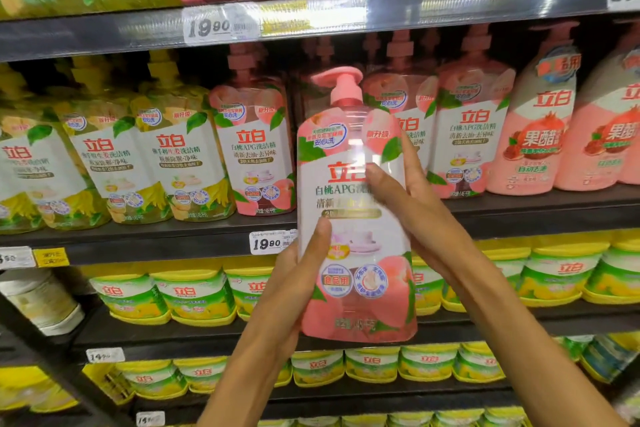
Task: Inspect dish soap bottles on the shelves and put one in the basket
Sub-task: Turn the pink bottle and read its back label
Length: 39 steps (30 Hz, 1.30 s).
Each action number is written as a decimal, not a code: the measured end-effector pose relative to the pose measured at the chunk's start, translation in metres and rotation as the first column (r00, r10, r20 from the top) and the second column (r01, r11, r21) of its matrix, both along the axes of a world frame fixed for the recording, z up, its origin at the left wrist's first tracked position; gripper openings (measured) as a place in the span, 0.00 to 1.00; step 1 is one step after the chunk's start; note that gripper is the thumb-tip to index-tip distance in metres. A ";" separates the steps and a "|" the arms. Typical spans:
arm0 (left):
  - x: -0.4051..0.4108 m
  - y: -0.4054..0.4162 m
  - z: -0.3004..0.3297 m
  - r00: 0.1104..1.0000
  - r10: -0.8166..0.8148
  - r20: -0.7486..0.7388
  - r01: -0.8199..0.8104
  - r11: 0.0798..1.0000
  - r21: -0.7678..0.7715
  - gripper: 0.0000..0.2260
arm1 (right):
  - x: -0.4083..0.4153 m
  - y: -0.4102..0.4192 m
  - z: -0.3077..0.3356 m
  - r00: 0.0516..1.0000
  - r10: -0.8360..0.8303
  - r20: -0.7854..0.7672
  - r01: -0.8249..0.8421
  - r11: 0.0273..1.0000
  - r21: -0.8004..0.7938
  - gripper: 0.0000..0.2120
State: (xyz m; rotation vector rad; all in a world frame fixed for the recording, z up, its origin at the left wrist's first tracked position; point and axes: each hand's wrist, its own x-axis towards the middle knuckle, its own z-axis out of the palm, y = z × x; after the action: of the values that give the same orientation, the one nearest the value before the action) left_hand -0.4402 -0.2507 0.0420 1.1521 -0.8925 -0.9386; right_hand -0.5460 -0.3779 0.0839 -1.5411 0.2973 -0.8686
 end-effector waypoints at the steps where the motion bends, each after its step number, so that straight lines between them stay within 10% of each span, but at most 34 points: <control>1: 0.001 -0.001 -0.003 0.999 0.028 0.044 -0.028 1.000 0.000 0.33 | 0.000 0.001 -0.003 1.000 0.002 0.025 -0.003 0.999 0.040 0.45; 7: 0.011 -0.006 -0.014 0.965 -0.009 0.262 0.025 0.998 -0.060 0.43 | -0.005 0.004 -0.013 0.996 -0.016 0.091 0.012 0.999 0.040 0.39; 21: 0.014 -0.020 -0.029 0.927 0.061 0.370 0.033 0.970 -0.242 0.20 | -0.032 0.007 -0.016 0.985 0.095 0.145 -0.025 0.905 -0.425 0.34; 29: 0.013 -0.019 -0.032 0.978 0.111 0.177 -0.073 0.976 -0.205 0.48 | -0.021 -0.021 -0.015 0.965 0.172 0.199 -0.167 0.985 -0.040 0.11; 33: 0.014 -0.019 -0.040 0.974 0.060 0.218 -0.034 0.992 -0.121 0.49 | -0.014 -0.014 -0.004 0.961 0.254 0.111 -0.244 0.965 -0.099 0.14; 35: 0.018 -0.018 -0.037 0.970 0.086 0.226 -0.066 0.993 -0.094 0.52 | -0.013 -0.006 0.000 0.988 0.134 0.080 -0.121 0.981 -0.153 0.33; 39: 0.010 -0.018 -0.030 0.926 0.328 0.186 -0.293 0.936 -0.195 0.39 | -0.005 0.007 -0.002 0.979 -0.040 0.200 0.084 0.972 -0.220 0.35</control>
State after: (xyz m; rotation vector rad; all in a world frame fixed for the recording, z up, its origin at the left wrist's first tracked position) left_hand -0.4307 -0.2690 0.0123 1.2244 -0.9087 -0.4761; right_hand -0.5514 -0.3711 0.0817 -1.6490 0.1064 -1.1260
